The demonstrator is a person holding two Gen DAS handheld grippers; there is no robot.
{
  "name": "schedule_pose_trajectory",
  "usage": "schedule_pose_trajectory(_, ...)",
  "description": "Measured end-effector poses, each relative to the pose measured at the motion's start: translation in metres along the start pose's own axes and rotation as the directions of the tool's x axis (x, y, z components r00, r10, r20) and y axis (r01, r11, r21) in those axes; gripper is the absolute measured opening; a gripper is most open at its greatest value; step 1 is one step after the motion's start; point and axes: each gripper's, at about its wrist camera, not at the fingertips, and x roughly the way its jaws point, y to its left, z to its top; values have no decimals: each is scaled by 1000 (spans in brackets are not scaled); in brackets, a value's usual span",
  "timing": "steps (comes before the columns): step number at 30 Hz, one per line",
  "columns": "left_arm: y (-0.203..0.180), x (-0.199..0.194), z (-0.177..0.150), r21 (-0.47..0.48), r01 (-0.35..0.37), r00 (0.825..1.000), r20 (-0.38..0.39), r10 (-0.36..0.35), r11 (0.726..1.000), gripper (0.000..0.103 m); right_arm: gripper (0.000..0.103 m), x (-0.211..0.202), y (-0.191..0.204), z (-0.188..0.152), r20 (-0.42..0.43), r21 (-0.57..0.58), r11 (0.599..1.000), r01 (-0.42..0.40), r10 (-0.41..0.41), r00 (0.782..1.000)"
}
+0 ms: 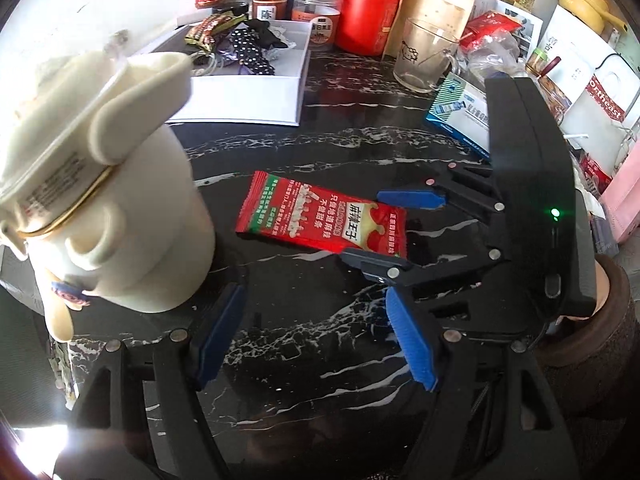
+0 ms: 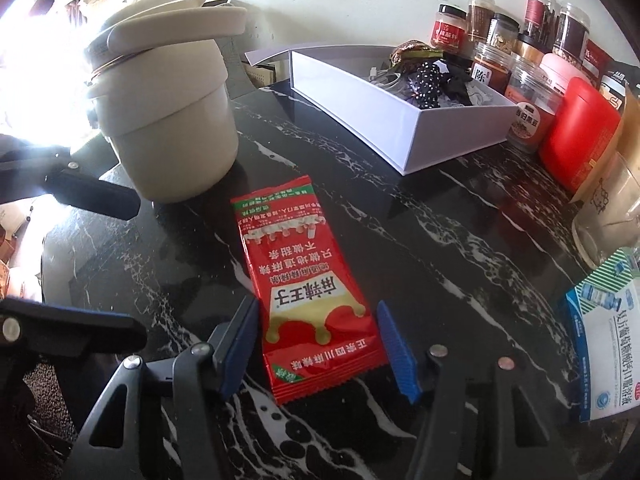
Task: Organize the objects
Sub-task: 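Move the right gripper down to the red snack packet on the table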
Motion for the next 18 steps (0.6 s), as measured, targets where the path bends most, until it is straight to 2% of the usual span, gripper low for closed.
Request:
schedule_pose_trajectory(5, -11, 8, 5, 23, 16, 1000, -8, -16, 1000, 72, 59, -21, -10, -26, -18, -38, 999, -23, 23, 1000)
schedule_pose_trajectory(11, -25, 30, 12, 50, 56, 997, -57, -53, 997, 72, 61, -40, -22, -53, -27, -40, 999, -12, 11, 1000)
schedule_pose_trajectory(13, -28, 38, 16, 56, 75, 995, -63, -72, 996, 72, 65, -44, -24, -57, -22, -26, 1000, 11, -12, 1000)
schedule_pose_trajectory(16, -31, 49, 21, 72, 87, 995, -56, -83, 994, 72, 78, -47, -26, -66, -2, 29, 996, 82, -82, 997)
schedule_pose_trajectory(18, -33, 54, 25, 82, 93, 995, -53, -89, 992, 72, 79, -51, -27, -72, 10, 79, 988, 134, -135, 991)
